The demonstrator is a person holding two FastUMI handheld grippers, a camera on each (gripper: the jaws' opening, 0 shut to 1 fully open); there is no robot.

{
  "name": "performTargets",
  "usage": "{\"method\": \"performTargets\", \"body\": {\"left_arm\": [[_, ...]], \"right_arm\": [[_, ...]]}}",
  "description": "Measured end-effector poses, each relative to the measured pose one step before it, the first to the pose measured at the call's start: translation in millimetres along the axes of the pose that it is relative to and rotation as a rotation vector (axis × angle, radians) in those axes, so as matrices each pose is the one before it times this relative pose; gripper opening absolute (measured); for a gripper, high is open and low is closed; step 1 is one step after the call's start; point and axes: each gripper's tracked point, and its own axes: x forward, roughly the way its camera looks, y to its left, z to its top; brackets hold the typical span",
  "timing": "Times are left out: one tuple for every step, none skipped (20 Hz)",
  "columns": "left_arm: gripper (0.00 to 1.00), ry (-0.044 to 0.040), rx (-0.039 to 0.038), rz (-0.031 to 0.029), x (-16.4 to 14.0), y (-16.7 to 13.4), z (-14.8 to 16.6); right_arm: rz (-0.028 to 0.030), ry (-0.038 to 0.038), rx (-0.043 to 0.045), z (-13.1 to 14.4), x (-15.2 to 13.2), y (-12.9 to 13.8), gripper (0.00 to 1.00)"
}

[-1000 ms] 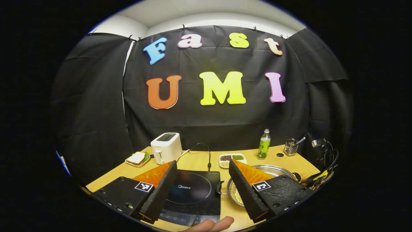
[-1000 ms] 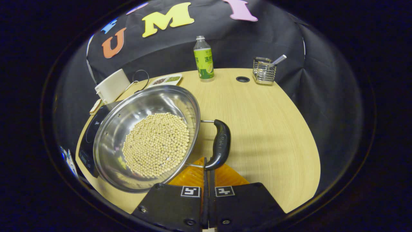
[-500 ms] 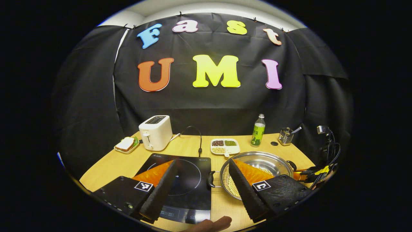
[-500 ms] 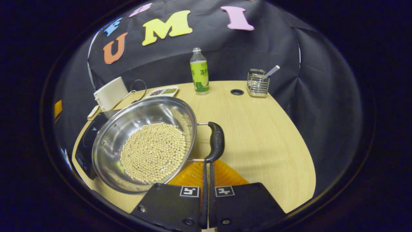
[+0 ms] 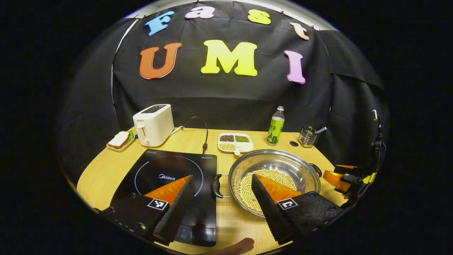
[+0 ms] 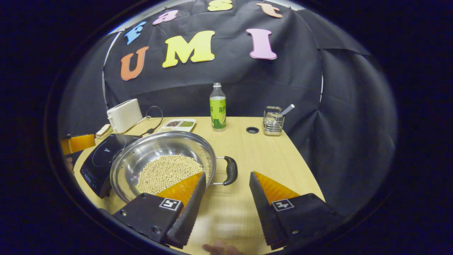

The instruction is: First push the handle of the pot to place it horizontally, then grasp the pot with both hands and set it on the induction cooktop.

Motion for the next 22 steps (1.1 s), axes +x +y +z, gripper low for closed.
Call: {"method": "performTargets", "body": {"left_arm": [[0.96,0.01020,-0.00487,-0.00115,3.75,0.15,-2.92],[0.95,0.00871,-0.00088,-0.00080,4.29,-0.46,-1.94],[0.95,0.00694,0.00291,0.00147,4.70,0.45,-1.97],[0.96,0.00579,0.00349,-0.00019,4.77,-0.26,-1.13],[0.95,0.01038,0.00167,-0.00250,5.30,-1.23,-3.73],[0.95,0.01218,-0.00309,-0.00193,5.04,-0.60,-3.32],[0.95,0.01011,-0.00639,-0.00254,4.89,-0.75,-3.21],[0.96,0.00921,-0.00717,-0.00454,5.49,-1.33,-1.95],[0.96,0.01056,-0.00760,-0.00359,6.56,-2.00,-2.71],[0.96,0.01465,-0.00599,-0.00264,5.96,-0.70,-2.45],[0.95,0.01307,-0.00363,-0.00149,4.57,-0.58,-3.77],[0.96,0.00926,-0.00009,-0.00125,5.40,-0.88,-1.30],[0.96,0.00866,-0.00011,-0.00120,4.51,-0.38,-2.85],[0.96,0.01161,-0.00150,-0.00336,4.79,-0.85,-2.78],[0.96,0.00873,-0.00309,-0.00358,1.90,-1.10,-1.94],[0.96,0.00415,0.00160,0.00752,3.12,2.14,-1.01],[0.96,-0.00134,0.00698,0.00538,4.98,3.19,-0.47],[0.95,0.00358,0.00239,-0.00795,3.45,-0.59,0.01],[0.94,0.00861,-0.00788,-0.00800,4.43,-0.27,-2.34],[0.93,0.00768,-0.01015,-0.00528,2.83,0.66,-1.81],[0.92,0.00586,-0.00306,0.00186,2.57,1.89,-0.04],[0.90,0.00582,-0.00279,0.00245,2.51,1.68,-0.87]], "right_arm": [[-0.00311,-0.00666,0.00206,3.14,1.85,0.78,0.84],[0.00115,0.00302,-0.00559,-0.98,3.89,1.17,0.84],[0.00167,0.00882,-0.00271,-1.09,3.50,1.68,0.88],[0.00357,0.00630,0.00465,0.84,3.38,1.98,0.94],[0.00505,0.00537,0.00428,0.19,4.77,1.53,0.96],[0.00603,0.00810,0.00101,-0.94,5.28,2.40,0.96],[0.00536,0.00894,0.00216,-0.55,5.29,1.89,0.94],[0.00390,0.00620,0.00193,-0.42,4.97,0.89,0.96],[-0.00222,0.00760,-0.00110,-0.22,5.27,-0.18,0.96],[-0.00395,0.00548,-0.00300,-0.90,4.56,-1.01,0.96],[0.00050,0.00556,-0.00734,-0.59,4.73,0.52,0.96],[0.00636,0.00537,-0.00752,-1.17,4.06,1.31,0.94],[-0.00278,0.00259,-0.00317,-0.01,4.25,-0.40,0.96],[-0.00413,0.00069,-0.00215,-0.75,4.47,-1.30,0.96],[-0.01374,-0.00120,0.00543,0.16,3.39,-3.00,0.96],[-0.00752,-0.00020,0.00485,-0.12,2.68,-1.48,0.96],[0.00416,0.00041,0.00581,-1.41,1.80,2.32,0.95],[0.00743,0.00290,0.00716,-1.19,1.34,1.80,0.94],[0.00885,0.00046,0.00927,0.30,1.07,0.91,0.96],[0.00271,0.00035,0.00587,-0.17,1.29,-0.17,0.96],[-0.01171,0.00173,0.00472,-0.34,1.99,-3.39,0.94],[-0.01201,0.00478,0.00649,-1.05,2.59,-3.40,0.94]]}}
